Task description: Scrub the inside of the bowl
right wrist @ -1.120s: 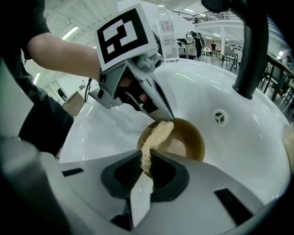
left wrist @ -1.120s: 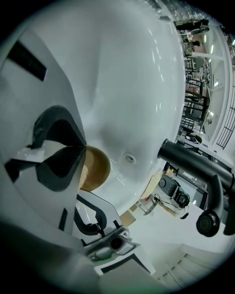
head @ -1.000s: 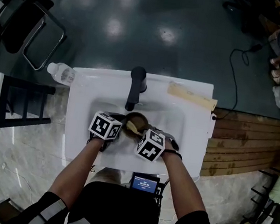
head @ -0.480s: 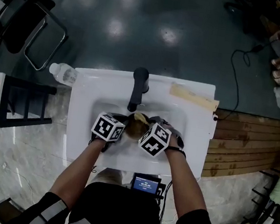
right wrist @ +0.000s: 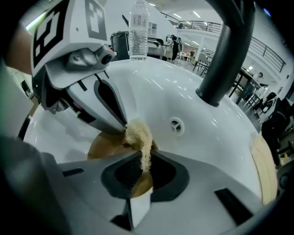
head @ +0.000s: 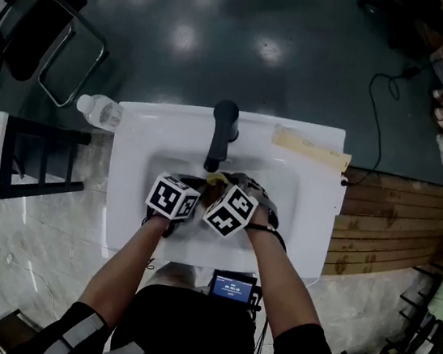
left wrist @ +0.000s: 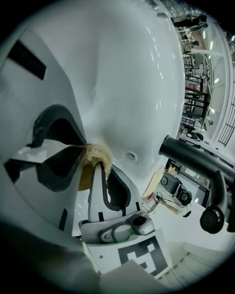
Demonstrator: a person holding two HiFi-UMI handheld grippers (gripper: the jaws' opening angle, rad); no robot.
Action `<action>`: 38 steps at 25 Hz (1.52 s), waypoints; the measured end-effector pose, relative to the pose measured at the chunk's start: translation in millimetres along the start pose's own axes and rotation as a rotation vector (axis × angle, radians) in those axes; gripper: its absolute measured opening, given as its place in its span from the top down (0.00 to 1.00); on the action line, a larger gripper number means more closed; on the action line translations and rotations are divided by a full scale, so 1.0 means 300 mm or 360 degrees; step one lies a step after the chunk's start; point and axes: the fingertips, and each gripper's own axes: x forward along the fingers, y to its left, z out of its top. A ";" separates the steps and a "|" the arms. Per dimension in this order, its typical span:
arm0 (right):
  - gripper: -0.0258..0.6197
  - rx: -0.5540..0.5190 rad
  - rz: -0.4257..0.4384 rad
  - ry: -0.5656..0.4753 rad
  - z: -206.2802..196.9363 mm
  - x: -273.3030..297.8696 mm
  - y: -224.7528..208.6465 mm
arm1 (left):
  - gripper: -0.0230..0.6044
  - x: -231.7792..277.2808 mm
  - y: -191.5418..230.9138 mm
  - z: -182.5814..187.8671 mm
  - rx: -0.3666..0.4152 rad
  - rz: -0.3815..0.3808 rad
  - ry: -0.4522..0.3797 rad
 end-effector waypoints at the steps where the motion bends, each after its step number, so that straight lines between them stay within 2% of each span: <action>1: 0.90 0.0008 -0.0022 0.0013 0.007 0.006 0.000 | 0.94 0.000 0.002 0.001 -0.0010 0.0003 0.0000; 3: 0.90 0.0038 -0.0043 0.0038 0.012 0.017 0.001 | 0.94 -0.005 0.005 0.006 -0.0037 0.0016 0.0000; 6: 0.90 0.0058 -0.0002 0.0048 0.015 0.021 0.022 | 0.94 -0.007 0.007 0.007 -0.0083 0.0019 -0.0007; 23: 0.90 -0.0187 0.0539 -0.0096 0.019 -0.003 0.255 | 0.95 -0.002 0.024 0.023 -0.0138 0.0015 -0.0041; 33: 0.90 -0.0281 0.0635 -0.0056 -0.028 -0.064 0.286 | 0.95 -0.008 0.024 0.032 -0.0025 0.0050 -0.0003; 38: 0.90 -0.0250 0.0596 -0.0020 -0.076 -0.093 0.237 | 0.95 -0.010 0.022 0.033 0.0005 0.0043 0.0010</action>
